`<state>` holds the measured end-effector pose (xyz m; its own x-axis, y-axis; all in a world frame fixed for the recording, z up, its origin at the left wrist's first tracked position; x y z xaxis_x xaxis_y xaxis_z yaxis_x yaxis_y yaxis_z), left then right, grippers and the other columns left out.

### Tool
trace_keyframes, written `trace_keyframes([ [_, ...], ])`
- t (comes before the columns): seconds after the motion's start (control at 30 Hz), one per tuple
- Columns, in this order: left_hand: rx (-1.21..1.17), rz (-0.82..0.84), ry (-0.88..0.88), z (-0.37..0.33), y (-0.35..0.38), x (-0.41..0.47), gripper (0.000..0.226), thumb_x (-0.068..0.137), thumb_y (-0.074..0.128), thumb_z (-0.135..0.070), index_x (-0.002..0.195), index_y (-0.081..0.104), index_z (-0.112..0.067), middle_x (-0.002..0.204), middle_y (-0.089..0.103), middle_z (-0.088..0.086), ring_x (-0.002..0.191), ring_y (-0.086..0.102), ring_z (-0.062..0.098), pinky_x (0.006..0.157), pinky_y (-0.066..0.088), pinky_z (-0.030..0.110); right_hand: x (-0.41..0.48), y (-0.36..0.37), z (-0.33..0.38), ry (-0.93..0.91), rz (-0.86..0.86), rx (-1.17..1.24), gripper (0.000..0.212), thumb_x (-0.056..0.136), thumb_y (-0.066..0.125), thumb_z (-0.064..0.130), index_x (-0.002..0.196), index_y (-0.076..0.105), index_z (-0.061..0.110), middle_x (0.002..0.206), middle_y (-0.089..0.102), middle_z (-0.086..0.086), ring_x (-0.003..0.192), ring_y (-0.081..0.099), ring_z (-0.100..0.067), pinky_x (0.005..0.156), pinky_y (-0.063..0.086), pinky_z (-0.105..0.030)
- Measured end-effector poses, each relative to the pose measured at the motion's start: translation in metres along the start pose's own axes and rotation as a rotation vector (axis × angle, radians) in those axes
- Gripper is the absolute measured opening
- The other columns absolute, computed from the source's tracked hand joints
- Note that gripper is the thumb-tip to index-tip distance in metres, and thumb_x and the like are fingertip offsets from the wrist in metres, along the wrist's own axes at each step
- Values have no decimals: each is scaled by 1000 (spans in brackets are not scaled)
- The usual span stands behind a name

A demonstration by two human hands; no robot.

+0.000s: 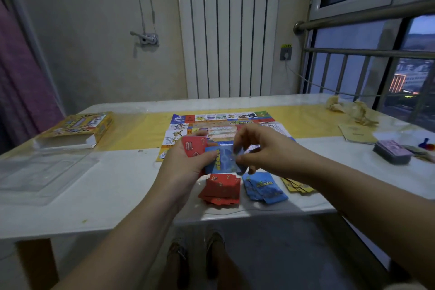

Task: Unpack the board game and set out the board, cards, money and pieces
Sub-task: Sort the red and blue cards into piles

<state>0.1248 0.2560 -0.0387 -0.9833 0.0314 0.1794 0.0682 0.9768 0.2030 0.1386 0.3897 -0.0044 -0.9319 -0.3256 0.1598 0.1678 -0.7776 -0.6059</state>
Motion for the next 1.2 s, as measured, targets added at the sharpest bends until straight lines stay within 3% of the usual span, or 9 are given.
trace_keyframes([
  [0.1, 75, 19, 75, -8, 10, 2, 39, 79, 68, 3, 105, 60, -25, 97, 71, 7, 81, 70, 18, 64, 55, 26, -8, 6, 6, -29, 75, -56, 11, 86, 65, 8, 84, 65, 19, 79, 69, 2, 70, 69, -9, 63, 53, -19],
  [0.2, 146, 49, 67, -7, 25, 2, 38, 79, 69, -3, 111, 60, -22, 91, 72, 4, 79, 69, 20, 67, 54, 30, -10, -11, 7, -34, 2, -61, 10, 90, 62, 15, 93, 71, 18, 78, 69, 6, 66, 62, 4, 58, 46, -10],
  [0.43, -398, -37, -310, 27, 20, -6, 26, 93, 31, 9, 99, 54, -3, 101, 66, 20, 92, 66, 27, 71, 52, 35, -26, -30, -40, 124, -119, -267, 20, 89, 62, 18, 107, 71, 16, 89, 73, 4, 75, 66, 4, 73, 52, -14],
  [0.57, -305, 42, -288, 26, 24, -11, 27, 95, 33, 10, 103, 56, -1, 101, 70, 17, 96, 68, 26, 77, 55, 34, -29, -22, -60, 182, -148, -507, 27, 88, 62, 31, 113, 69, 23, 108, 70, 5, 93, 63, -6, 82, 53, -28],
  [0.73, -141, 135, -252, 22, 27, -15, 25, 94, 42, 6, 108, 59, -7, 94, 74, 6, 86, 72, 15, 66, 59, 27, -28, -13, -71, 235, -47, -761, 31, 86, 57, 53, 107, 69, 34, 110, 66, 9, 85, 52, -6, 75, 39, -26],
  [0.8, -45, 160, -238, 23, 28, -17, 23, 93, 48, 3, 107, 60, -10, 93, 74, 5, 85, 72, 15, 67, 59, 32, -24, -20, -61, 157, -109, -674, 29, 85, 58, 52, 104, 70, 32, 100, 66, 7, 78, 50, -4, 68, 37, -22],
  [0.93, 234, 193, -158, 22, 31, -19, 26, 85, 64, -8, 108, 63, -19, 95, 74, 6, 93, 69, 25, 90, 52, 48, -16, -23, -25, 15, -182, -103, 29, 82, 62, 49, 98, 71, 27, 85, 68, 10, 71, 57, 3, 66, 44, -15],
  [1.07, 357, 182, -99, 16, 29, -20, 26, 80, 70, -9, 102, 64, -21, 94, 73, 3, 93, 68, 24, 93, 49, 51, -6, -12, -12, 27, -145, -28, 20, 78, 74, 31, 67, 63, 19, 59, 61, 11, 49, 52, 7, 48, 38, -9],
  [1.2, 290, 158, -89, 15, 19, -21, 23, 82, 69, -11, 103, 65, -19, 94, 74, 3, 92, 69, 23, 92, 51, 50, 1, -2, -16, 84, -58, 40, 16, 82, 70, 27, 78, 69, 11, 67, 64, 3, 57, 53, 1, 55, 42, -15],
])
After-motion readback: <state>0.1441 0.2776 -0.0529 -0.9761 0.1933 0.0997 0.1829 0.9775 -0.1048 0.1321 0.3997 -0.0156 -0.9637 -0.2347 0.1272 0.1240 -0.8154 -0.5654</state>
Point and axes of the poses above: each hand's wrist, its own x-axis towards the middle knuckle, its own y-axis out of the palm, z = x × y, the point moved 10 cm from there along x, towards the middle knuckle
